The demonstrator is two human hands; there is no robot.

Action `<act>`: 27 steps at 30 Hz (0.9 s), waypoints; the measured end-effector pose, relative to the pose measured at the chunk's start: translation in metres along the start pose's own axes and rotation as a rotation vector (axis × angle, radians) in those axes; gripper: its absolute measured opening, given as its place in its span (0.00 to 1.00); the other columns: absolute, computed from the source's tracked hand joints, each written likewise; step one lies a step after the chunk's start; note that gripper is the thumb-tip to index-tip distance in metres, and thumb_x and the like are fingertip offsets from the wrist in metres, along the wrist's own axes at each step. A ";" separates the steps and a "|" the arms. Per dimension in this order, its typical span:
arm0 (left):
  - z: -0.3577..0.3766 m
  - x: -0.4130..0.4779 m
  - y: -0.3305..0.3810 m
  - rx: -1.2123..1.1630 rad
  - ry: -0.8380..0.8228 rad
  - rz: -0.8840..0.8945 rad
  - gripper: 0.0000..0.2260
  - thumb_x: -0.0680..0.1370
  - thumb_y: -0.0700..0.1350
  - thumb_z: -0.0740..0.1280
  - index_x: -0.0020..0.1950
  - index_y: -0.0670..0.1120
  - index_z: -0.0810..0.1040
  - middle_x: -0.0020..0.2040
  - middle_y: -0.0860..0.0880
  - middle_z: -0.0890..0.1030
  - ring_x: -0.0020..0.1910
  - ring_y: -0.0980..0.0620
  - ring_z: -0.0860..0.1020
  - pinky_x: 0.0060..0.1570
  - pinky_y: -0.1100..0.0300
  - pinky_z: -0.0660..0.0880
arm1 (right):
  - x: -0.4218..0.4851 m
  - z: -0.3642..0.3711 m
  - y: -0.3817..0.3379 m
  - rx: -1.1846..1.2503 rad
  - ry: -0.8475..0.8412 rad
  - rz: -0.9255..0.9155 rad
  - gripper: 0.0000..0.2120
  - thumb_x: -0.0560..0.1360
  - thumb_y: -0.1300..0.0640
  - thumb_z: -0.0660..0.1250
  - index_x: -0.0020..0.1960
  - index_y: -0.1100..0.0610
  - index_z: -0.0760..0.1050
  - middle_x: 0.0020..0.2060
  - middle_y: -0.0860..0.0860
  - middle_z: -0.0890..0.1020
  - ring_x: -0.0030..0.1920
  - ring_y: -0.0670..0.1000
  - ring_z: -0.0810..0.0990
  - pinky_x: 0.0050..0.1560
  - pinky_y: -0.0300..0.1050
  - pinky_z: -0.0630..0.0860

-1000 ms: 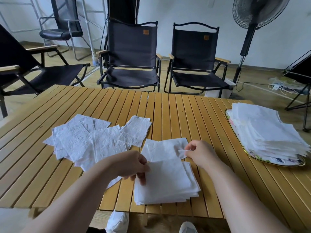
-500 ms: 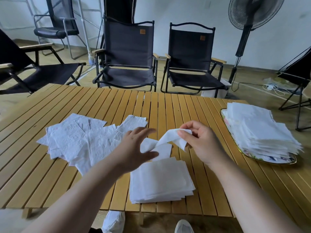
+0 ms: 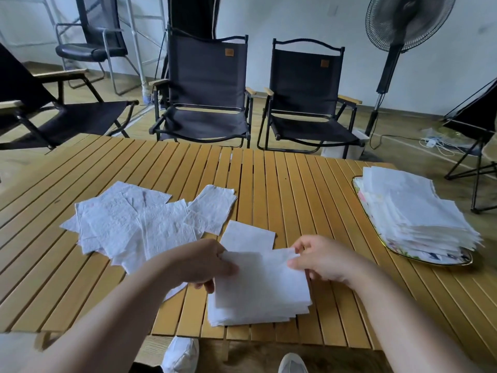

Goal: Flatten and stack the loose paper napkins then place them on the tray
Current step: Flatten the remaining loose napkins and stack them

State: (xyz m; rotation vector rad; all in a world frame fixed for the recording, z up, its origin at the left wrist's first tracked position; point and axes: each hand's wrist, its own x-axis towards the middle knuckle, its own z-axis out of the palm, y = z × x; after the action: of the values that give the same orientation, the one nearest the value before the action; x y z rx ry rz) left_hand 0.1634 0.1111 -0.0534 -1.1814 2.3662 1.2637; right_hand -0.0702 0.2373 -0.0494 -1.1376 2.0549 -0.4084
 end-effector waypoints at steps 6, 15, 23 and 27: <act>-0.001 0.007 0.002 0.190 0.119 -0.119 0.21 0.80 0.60 0.63 0.48 0.42 0.81 0.42 0.45 0.85 0.31 0.51 0.77 0.31 0.62 0.70 | 0.030 0.029 -0.017 0.047 0.337 0.032 0.14 0.75 0.44 0.72 0.55 0.51 0.76 0.48 0.48 0.79 0.48 0.49 0.79 0.46 0.46 0.78; -0.018 0.019 -0.026 -0.044 0.413 -0.090 0.10 0.78 0.52 0.66 0.55 0.48 0.77 0.46 0.48 0.82 0.44 0.49 0.80 0.41 0.56 0.76 | 0.069 0.057 -0.039 -0.140 0.437 -0.040 0.04 0.77 0.52 0.67 0.44 0.50 0.74 0.46 0.49 0.79 0.45 0.53 0.77 0.42 0.45 0.74; -0.022 0.009 -0.008 -0.485 0.388 0.228 0.25 0.72 0.55 0.75 0.67 0.54 0.73 0.50 0.56 0.81 0.43 0.58 0.79 0.41 0.61 0.75 | 0.006 0.023 -0.052 0.386 0.369 -0.503 0.07 0.77 0.58 0.72 0.50 0.49 0.76 0.42 0.45 0.83 0.41 0.46 0.80 0.39 0.39 0.78; -0.019 -0.005 0.006 -0.452 0.187 0.283 0.06 0.77 0.48 0.72 0.42 0.48 0.83 0.33 0.54 0.81 0.32 0.57 0.75 0.36 0.62 0.71 | -0.009 0.008 -0.029 0.529 0.122 -0.382 0.20 0.72 0.59 0.77 0.59 0.50 0.74 0.46 0.51 0.86 0.45 0.52 0.85 0.44 0.49 0.82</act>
State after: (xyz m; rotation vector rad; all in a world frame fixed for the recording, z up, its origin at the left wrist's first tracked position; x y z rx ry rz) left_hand 0.1658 0.1009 -0.0358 -1.1463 2.5285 1.9396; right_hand -0.0442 0.2286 -0.0337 -1.1802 1.6669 -1.1567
